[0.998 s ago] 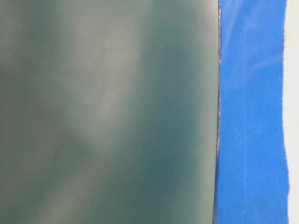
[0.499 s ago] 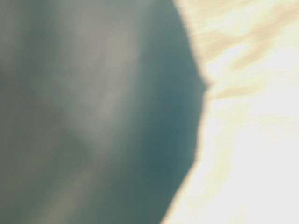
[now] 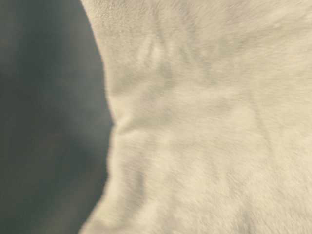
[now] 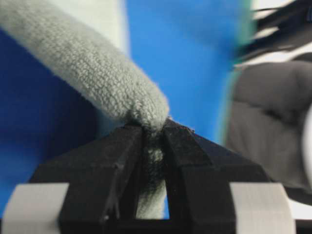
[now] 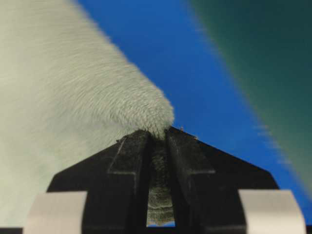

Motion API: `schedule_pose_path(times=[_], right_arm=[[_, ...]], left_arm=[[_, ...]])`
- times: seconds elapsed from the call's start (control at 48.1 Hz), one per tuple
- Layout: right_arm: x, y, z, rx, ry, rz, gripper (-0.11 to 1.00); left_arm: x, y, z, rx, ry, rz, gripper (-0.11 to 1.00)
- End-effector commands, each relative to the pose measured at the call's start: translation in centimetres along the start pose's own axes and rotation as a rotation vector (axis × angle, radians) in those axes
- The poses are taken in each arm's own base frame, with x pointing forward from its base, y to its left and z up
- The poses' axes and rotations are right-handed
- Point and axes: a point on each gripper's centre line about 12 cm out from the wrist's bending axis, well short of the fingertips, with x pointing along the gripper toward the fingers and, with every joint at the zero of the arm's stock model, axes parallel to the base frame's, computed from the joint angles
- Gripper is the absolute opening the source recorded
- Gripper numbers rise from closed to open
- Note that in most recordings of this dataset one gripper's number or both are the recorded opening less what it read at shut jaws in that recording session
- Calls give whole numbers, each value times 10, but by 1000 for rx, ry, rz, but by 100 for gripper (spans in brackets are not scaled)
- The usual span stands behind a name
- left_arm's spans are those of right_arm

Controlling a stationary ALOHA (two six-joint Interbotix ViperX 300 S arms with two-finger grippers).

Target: Fold a bath towel.

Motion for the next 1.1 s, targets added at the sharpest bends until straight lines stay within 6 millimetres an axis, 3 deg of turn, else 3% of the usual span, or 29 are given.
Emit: schedule_pose_path(times=[0.0, 0.25, 0.416, 0.582, 0.77, 0.853, 0.998, 1.082], right_arm=[[10, -19, 17, 22, -37, -89, 15], [50, -42, 39, 56, -105, -133, 15], [56, -44, 43, 66, -122, -125, 15], [33, -52, 33, 110, -100, -146, 15], [-27, -57, 15, 178, -88, -103, 15], [-44, -52, 5, 182, -36, -68, 15], [-39, -38, -10, 162, 75, -127, 15], [-24, -27, -14, 123, 112, -177, 15]], left_arm=[[3, -27, 6, 12, -15, -77, 11], [28, -84, 21, 82, -7, -144, 11], [46, -106, 32, 91, -3, -145, 11], [57, -126, 41, 103, -10, -161, 11], [67, -155, 47, 123, -18, -194, 11], [69, -166, 47, 139, -15, -201, 11], [73, -158, 39, 155, 42, -111, 11], [78, -137, 35, 160, 82, -14, 11]])
